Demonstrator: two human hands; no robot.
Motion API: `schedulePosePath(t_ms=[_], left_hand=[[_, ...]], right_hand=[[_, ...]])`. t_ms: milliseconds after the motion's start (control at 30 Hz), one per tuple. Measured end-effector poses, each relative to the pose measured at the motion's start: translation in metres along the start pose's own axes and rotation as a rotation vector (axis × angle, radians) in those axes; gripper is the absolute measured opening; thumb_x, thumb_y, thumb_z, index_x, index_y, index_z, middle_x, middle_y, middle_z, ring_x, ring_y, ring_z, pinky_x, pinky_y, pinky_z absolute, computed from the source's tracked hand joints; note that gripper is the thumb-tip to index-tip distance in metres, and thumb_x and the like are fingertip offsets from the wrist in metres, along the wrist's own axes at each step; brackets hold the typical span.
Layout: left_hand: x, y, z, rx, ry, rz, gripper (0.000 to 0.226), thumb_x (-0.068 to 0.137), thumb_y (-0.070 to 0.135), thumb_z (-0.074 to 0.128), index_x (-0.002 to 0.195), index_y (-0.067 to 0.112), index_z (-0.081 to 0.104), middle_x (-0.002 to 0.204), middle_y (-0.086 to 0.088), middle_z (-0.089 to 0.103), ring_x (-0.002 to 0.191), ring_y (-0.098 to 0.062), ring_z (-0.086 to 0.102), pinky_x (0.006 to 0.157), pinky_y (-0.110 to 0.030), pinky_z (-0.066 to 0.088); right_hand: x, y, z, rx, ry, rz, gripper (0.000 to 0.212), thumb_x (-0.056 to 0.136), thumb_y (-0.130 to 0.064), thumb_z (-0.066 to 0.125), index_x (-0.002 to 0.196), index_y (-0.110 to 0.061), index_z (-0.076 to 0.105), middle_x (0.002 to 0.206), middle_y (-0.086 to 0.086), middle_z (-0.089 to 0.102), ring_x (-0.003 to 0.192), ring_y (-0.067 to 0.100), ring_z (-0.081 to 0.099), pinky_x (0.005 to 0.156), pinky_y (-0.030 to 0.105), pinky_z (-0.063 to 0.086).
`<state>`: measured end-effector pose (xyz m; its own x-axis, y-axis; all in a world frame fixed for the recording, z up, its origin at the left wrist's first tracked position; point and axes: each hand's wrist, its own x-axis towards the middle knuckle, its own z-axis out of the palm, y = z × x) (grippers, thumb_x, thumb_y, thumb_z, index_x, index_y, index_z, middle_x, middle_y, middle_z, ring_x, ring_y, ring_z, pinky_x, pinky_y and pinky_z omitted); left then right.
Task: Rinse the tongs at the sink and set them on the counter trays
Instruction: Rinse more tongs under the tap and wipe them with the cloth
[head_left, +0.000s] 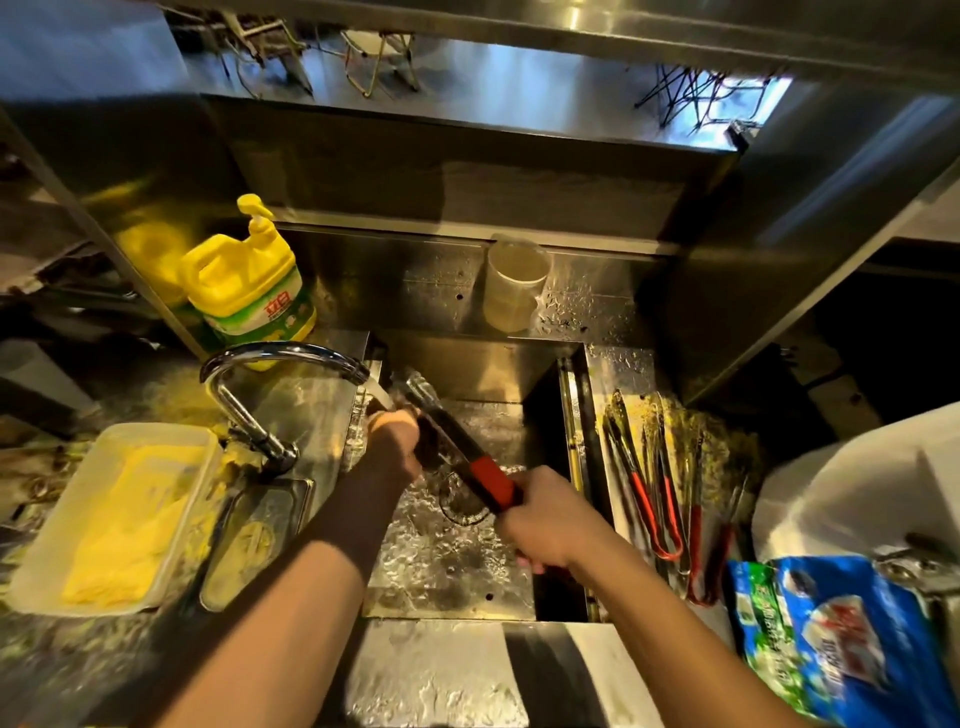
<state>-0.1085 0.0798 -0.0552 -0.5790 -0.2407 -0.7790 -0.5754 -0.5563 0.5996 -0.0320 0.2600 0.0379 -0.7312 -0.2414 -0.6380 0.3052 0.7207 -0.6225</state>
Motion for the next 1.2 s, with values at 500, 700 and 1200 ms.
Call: schedulePosePath(t_ms=[500,700,1200], left_hand=[[0.003,-0.003,-0.014,0.004,0.168,0.161,0.010,0.096,0.016,0.057,0.086,0.016,0.054,0.100,-0.012,0.057,0.066,-0.021,0.055,0.050,-0.033,0.055],[-0.004,-0.030,-0.021,0.166,0.161,0.102,0.047,0.091,0.024,0.066,0.127,-0.005,0.055,0.121,-0.018,0.063,0.100,-0.034,0.064,0.087,-0.044,0.052],[-0.065,-0.027,0.015,0.300,-0.306,0.187,0.015,0.092,0.024,0.065,0.105,0.019,0.062,0.092,-0.010,0.071,0.079,-0.025,0.070,0.057,-0.028,0.055]], right_hand=[[-0.021,0.015,-0.029,-0.010,-0.090,0.056,0.034,0.082,-0.006,0.065,0.114,-0.011,0.056,0.077,0.006,0.064,0.046,0.007,0.059,0.046,0.023,0.048],[-0.015,0.021,-0.049,-0.355,0.202,-0.020,0.015,0.086,-0.013,0.063,0.098,-0.021,0.059,0.082,0.000,0.064,0.074,0.017,0.066,0.069,0.035,0.059],[-0.052,0.038,-0.032,0.030,0.349,-0.065,0.029,0.079,-0.010,0.066,0.094,-0.032,0.056,0.065,-0.001,0.058,0.056,0.017,0.058,0.056,0.033,0.048]])
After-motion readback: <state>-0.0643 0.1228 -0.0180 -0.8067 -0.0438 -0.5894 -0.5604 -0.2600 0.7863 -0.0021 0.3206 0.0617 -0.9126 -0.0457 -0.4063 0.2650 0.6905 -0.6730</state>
